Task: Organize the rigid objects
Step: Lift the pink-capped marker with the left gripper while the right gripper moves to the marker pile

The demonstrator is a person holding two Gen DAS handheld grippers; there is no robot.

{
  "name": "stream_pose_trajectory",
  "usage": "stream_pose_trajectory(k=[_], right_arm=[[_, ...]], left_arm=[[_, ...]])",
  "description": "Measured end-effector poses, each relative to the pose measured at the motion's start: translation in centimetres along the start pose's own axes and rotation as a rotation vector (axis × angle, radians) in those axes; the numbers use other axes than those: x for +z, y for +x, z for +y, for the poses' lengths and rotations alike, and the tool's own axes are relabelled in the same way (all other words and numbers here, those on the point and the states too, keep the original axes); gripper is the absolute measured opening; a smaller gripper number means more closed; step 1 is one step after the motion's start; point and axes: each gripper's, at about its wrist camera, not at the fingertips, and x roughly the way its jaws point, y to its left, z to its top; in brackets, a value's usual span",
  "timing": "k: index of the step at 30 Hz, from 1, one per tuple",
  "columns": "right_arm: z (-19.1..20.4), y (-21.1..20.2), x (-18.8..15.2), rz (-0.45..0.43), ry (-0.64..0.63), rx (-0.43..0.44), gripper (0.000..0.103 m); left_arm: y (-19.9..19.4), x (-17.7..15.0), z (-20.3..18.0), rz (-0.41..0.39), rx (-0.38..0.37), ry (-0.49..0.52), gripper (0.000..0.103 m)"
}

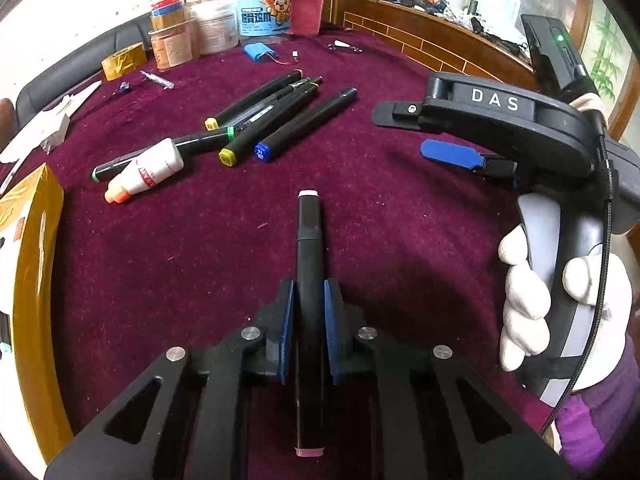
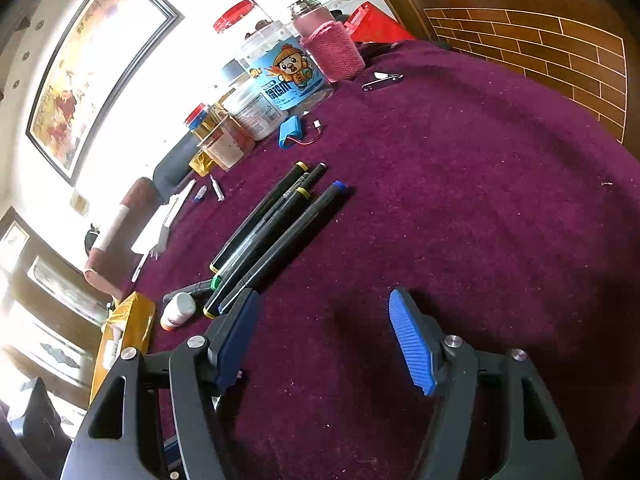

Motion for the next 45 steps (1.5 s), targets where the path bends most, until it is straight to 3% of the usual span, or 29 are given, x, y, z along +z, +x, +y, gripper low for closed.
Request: stream_pose_trajectory(k=[2,4,5,7,8,9,11,17,39,42,45], right_arm=[[0.1,0.0,0.0,0.000,-0.003,-0.002,0.063],[0.1,0.1,0.0,0.000,-0.007,-0.005,0.063],[0.2,0.1,0.0,0.000,-0.008,-0.007,0.064],[0.3,0.1,0.0,0.000,-0.013,-0.013,0.064],[0.4,0.1,0.0,0.000,-0.016,-0.016,0.064],[0.4,0.1,0.0,0.000,-0.019,-0.019,0.064],[0.5,0.2,0.0,-0.001,-0.024,-0.024,0.064],[1.1,0.4,-0.1,-0.001,-0.051,-0.055,0.065],[2.8,1.2,-0.4,0.009,-0.131,-0.178,0.066],[4.2,1.7,-0.2,0.054,-0.190,-0.288,0.066],[6.1,1.1,0.4,0.063,-0.208,-0.262,0.066]], left_arm=[[-0.1,-0.3,0.0,-0.022,0.000,-0.011,0.013],[0.0,-0.3,-0.4,-0.024,-0.006,0.008,0.023],[0.0,-0.3,-0.6,-0.023,-0.037,0.020,0.033],[0.0,-0.2,-0.5,-0.026,-0.065,0.014,0.035],[-0.2,-0.2,0.0,-0.031,-0.089,-0.009,0.030],[-0.2,-0.2,0.4,-0.033,-0.103,-0.027,0.013],[-0.5,-0.5,1.5,-0.036,-0.159,-0.083,0.013],[-4.5,-1.4,3.8,-0.161,-0.243,-0.186,0.013],[-11.9,-4.7,9.5,-0.370,-0.356,-0.261,0.013],[-12.5,-5.6,11.2,-0.384,-0.364,-0.294,0.013],[-12.9,-6.3,13.2,-0.394,-0.388,-0.350,0.013]])
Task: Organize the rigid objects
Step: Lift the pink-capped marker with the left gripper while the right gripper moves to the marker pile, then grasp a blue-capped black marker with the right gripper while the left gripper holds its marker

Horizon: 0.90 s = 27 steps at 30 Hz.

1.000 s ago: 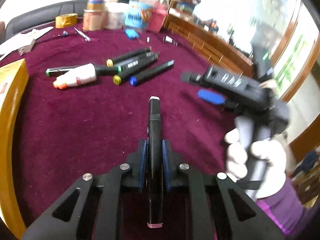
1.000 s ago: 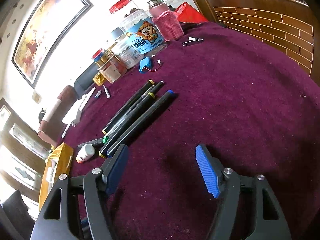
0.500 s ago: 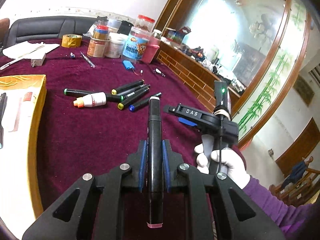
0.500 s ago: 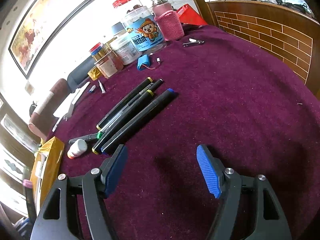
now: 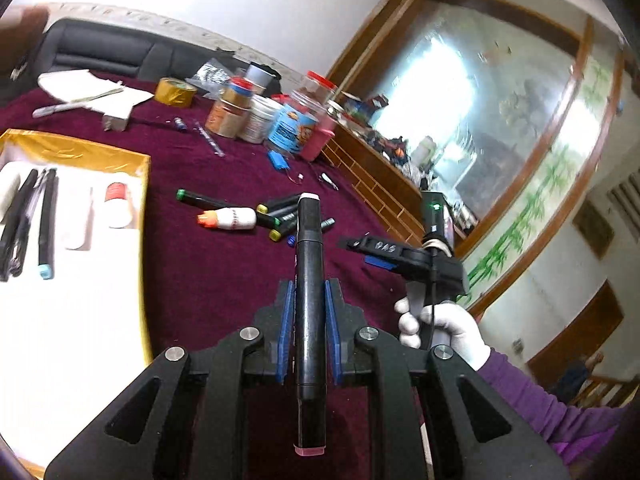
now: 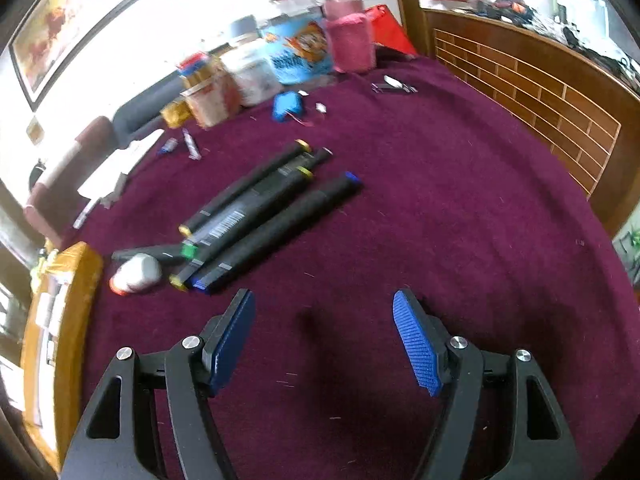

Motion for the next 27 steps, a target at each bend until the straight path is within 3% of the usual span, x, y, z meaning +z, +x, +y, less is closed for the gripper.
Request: stream_pose_trajectory(k=[3,6,13,18,20,21,23,27], right_arm=[[1.4,0.0,1.4,0.032,0.020,0.049,0.066],[2.3,1.8,2.5,0.088,0.042,0.043,0.064],[2.6,6.2,4.2,0.144,0.147,-0.018,0.039],[4.9,7.3,4.5,0.128,0.062,-0.147,0.038],[5.8,7.5,4.2,0.115,-0.013,-0.210,0.020],[5.8,7.5,4.0,0.110,-0.024,-0.219,0.018],[5.0,7.0,3.8,0.104,0.000,-0.180,0.013],[3.1,5.1,2.7,0.103,0.055,-0.063,0.013]], left_arm=[[-1.1,0.2,1.2,-0.029,0.005,-0.027,0.013],[-2.4,0.3,1.9,-0.057,0.009,-0.035,0.013],[-3.6,-0.1,3.2,-0.062,0.030,-0.049,0.013],[-3.4,-0.2,4.1,-0.053,0.022,-0.092,0.013],[-3.5,-0.3,4.2,-0.049,0.026,-0.101,0.013],[-3.7,-0.4,4.2,-0.049,0.034,-0.102,0.013],[-4.1,-0.4,4.4,-0.052,0.054,-0.105,0.013],[-5.3,-0.1,5.7,-0.066,0.102,-0.135,0.013]])
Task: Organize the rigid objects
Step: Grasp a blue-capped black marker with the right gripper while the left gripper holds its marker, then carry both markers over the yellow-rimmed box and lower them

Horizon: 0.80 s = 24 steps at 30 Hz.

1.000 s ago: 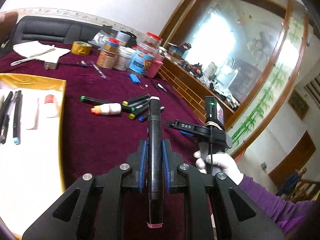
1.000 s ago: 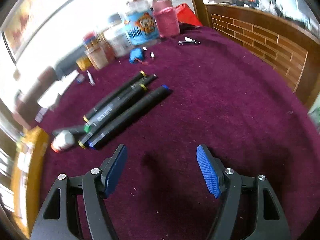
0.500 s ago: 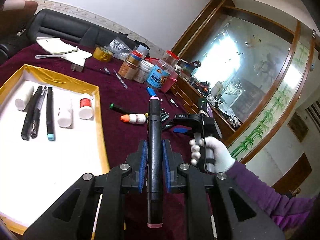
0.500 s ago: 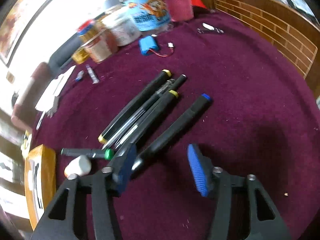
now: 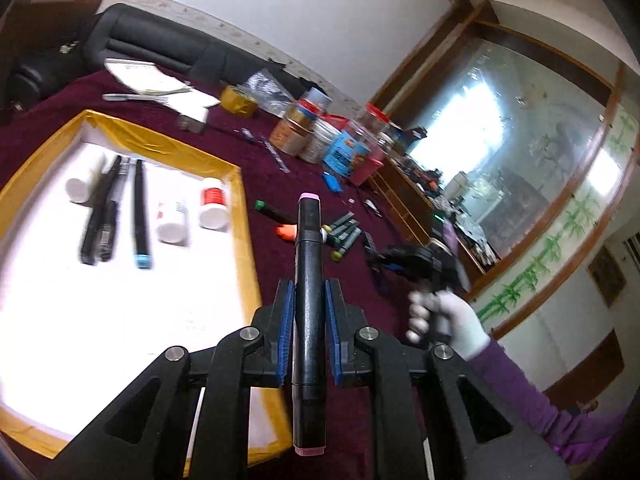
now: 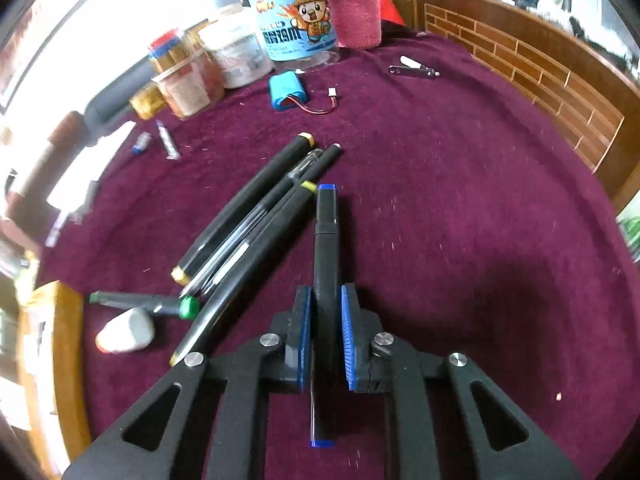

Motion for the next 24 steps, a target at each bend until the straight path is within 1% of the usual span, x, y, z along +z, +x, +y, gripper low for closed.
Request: stream_pose_trajectory(k=[2,4,5,6,9,10,12,15,16,18,19,21,23,24], right_arm=[[-0.6,-1.3,-0.9,-0.007,0.005,0.061,0.013],[-1.2,-2.5,-1.8,-0.004,0.018,0.150,0.013],[-1.4,-3.5,-2.5,-0.003,0.019,0.207,0.013],[-1.4,-4.0,-2.9,0.000,0.015,0.247,0.013],[-0.3,-5.1,-3.8,0.021,-0.007,0.342,0.013],[0.4,-5.6,-4.2,0.029,-0.025,0.378,0.013],[1.7,-6.4,-4.9,0.030,-0.061,0.419,0.013],[4.5,-7.3,-6.1,0.041,-0.113,0.482,0.013],[5.3,-7.5,-6.4,0.047,-0.128,0.499,0.013],[7.5,-7.6,-7.2,0.067,-0.163,0.532,0.013],[8.8,-7.7,-7.6,0.079,-0.186,0.545,0.013],[11.0,-7.5,-8.5,0.100,-0.224,0.555,0.013],[13.5,-7.1,-9.4,0.140,-0.269,0.572,0.013],[14.6,-6.9,-9.8,0.157,-0.286,0.579,0.013]], left_arm=[[-0.4,0.3,1.2,-0.006,0.031,-0.029,0.013],[-0.5,0.7,2.7,0.002,0.086,-0.061,0.013],[-0.6,0.9,3.8,0.010,0.118,-0.088,0.013],[-0.7,1.1,4.5,0.015,0.134,-0.107,0.013],[-1.0,1.8,7.2,0.043,0.221,-0.178,0.013],[-1.0,2.0,7.9,0.049,0.238,-0.195,0.013],[-0.8,2.9,9.7,0.082,0.284,-0.232,0.013],[-0.2,4.3,11.3,0.114,0.358,-0.229,0.013],[0.1,4.8,12.0,0.124,0.387,-0.244,0.013],[0.6,5.5,13.0,0.147,0.407,-0.253,0.013],[0.9,5.8,13.7,0.161,0.443,-0.265,0.013],[1.1,6.1,14.8,0.166,0.470,-0.299,0.013],[1.7,6.5,15.1,0.188,0.477,-0.286,0.013],[1.8,6.5,14.9,0.195,0.468,-0.280,0.015]])
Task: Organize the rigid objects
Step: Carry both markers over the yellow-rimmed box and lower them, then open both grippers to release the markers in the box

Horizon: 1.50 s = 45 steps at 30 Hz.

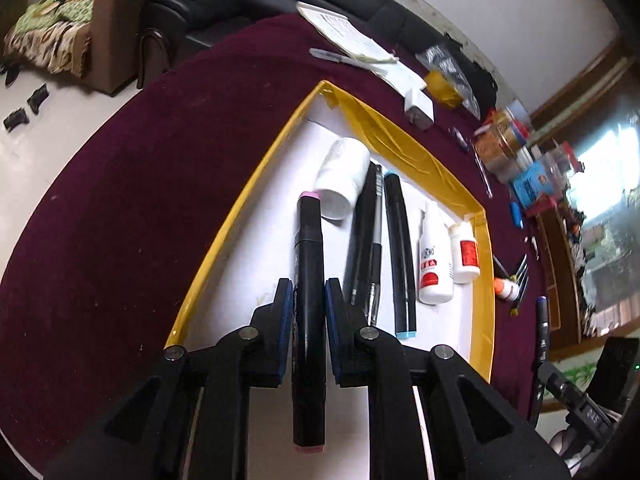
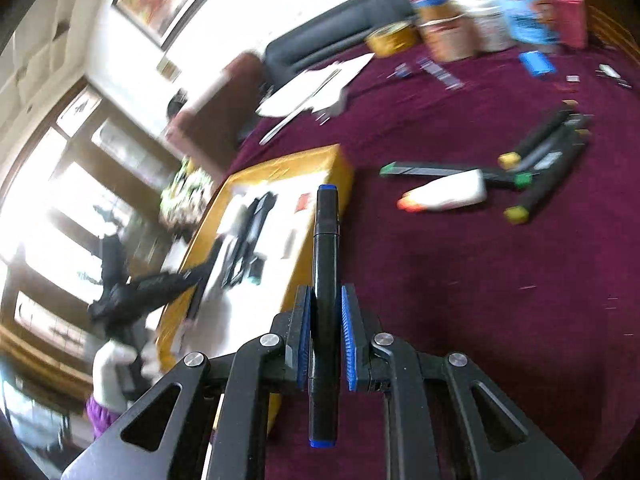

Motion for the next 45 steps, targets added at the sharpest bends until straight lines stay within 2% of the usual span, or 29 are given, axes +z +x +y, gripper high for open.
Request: stream_pose_trajectory(k=[2,4,9,14,16,19,21,23,25,29,34,36,39,40,43,45], right_arm=[[2.1,2.0,-0.2,0.051,-0.028,0.025,0.013],[3.8,3.7,-0.5,0.098,-0.044,0.053,0.013],[8.2,9.2,-0.3,0.227,-0.079,0.092,0.013],[11.2,13.8,0.5,0.296,-0.066,0.133,0.013],[13.1,15.6,0.4,0.307,-0.081,0.121,0.013],[14.8,18.6,0.6,0.315,-0.108,0.059,0.014],[14.9,19.7,0.7,0.307,-0.098,0.011,0.014],[14.8,20.7,0.7,0.323,-0.087,0.002,0.016],[14.8,20.5,1.0,0.318,-0.081,0.021,0.018],[14.7,19.5,2.4,0.268,-0.077,0.038,0.023],[14.5,20.4,3.7,0.286,-0.047,0.073,0.024],[14.5,21.5,4.3,0.292,-0.042,0.042,0.024],[14.8,21.6,5.8,0.233,-0.043,-0.029,0.024],[14.8,21.3,6.2,0.218,-0.042,-0.034,0.024],[14.7,18.4,6.4,0.188,-0.031,0.038,0.024],[14.4,15.5,5.7,0.166,-0.081,0.049,0.024]], left_arm=[[-0.7,-0.4,-0.4,-0.014,-0.040,0.007,0.025],[-1.8,-0.8,-0.7,-0.048,-0.050,0.018,0.031],[-6.8,-2.8,0.8,-0.172,-0.098,0.009,0.046],[-11.9,-5.2,3.6,-0.327,-0.100,-0.020,0.050],[-13.1,-5.9,4.5,-0.357,-0.087,-0.035,0.052],[-13.4,-6.3,5.2,-0.358,-0.080,-0.037,0.054],[-13.5,-6.6,5.6,-0.354,-0.084,-0.032,0.054],[-13.5,-6.8,5.8,-0.355,-0.097,-0.024,0.055],[-13.6,-7.0,6.0,-0.363,-0.110,-0.027,0.060],[-13.2,-7.1,6.4,-0.379,-0.148,-0.039,0.060],[-12.6,-7.8,6.1,-0.347,-0.153,-0.037,0.060],[-12.8,-8.2,5.9,-0.346,-0.145,-0.028,0.060],[-13.0,-8.6,5.4,-0.343,-0.126,-0.008,0.060],[-13.0,-8.8,5.2,-0.341,-0.122,0.000,0.060],[-13.0,-9.0,4.7,-0.342,-0.099,0.028,0.060],[-12.5,-8.9,4.0,-0.335,-0.087,0.043,0.060]])
